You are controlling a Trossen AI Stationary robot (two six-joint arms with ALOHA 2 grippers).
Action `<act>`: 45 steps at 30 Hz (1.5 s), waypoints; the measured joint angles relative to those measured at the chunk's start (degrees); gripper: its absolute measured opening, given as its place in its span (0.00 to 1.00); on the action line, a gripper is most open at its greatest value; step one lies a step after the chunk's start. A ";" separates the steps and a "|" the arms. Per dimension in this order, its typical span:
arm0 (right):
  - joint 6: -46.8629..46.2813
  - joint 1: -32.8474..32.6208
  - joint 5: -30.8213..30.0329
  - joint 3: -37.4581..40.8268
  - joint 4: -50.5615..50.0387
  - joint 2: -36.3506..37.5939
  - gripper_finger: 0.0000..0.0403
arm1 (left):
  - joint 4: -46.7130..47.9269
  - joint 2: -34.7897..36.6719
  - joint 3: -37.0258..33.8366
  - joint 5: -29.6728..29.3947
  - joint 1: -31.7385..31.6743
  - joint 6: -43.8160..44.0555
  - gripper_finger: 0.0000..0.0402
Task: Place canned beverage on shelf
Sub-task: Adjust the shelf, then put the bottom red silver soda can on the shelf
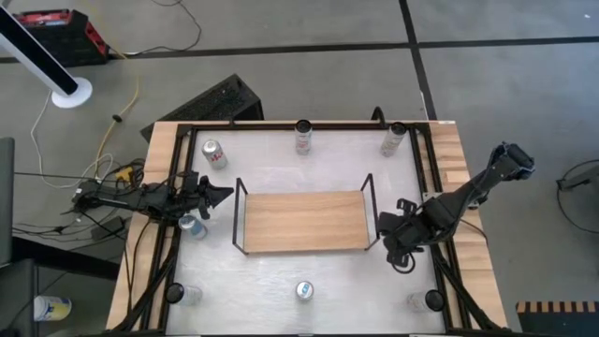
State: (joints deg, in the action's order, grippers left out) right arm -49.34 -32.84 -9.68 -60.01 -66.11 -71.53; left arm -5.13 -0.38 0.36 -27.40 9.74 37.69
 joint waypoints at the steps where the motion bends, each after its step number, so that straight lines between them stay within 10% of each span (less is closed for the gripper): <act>1: 0.30 0.00 -0.05 0.00 0.76 0.00 0.06 | 0.00 0.00 0.00 -0.10 0.00 0.00 0.01; 32: 7.26 -0.02 2.54 0.09 9.07 0.00 0.06 | 0.00 0.00 0.00 -0.24 0.00 -0.87 0.01; 45: -8.90 -1.33 8.21 -6.17 -23.53 0.09 0.06 | 0.00 0.00 0.00 -0.22 -0.02 -0.85 0.01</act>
State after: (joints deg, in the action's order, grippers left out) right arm -58.24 -34.17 -1.48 -66.18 -89.63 -71.43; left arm -5.13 -0.38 0.36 -27.61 9.72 36.84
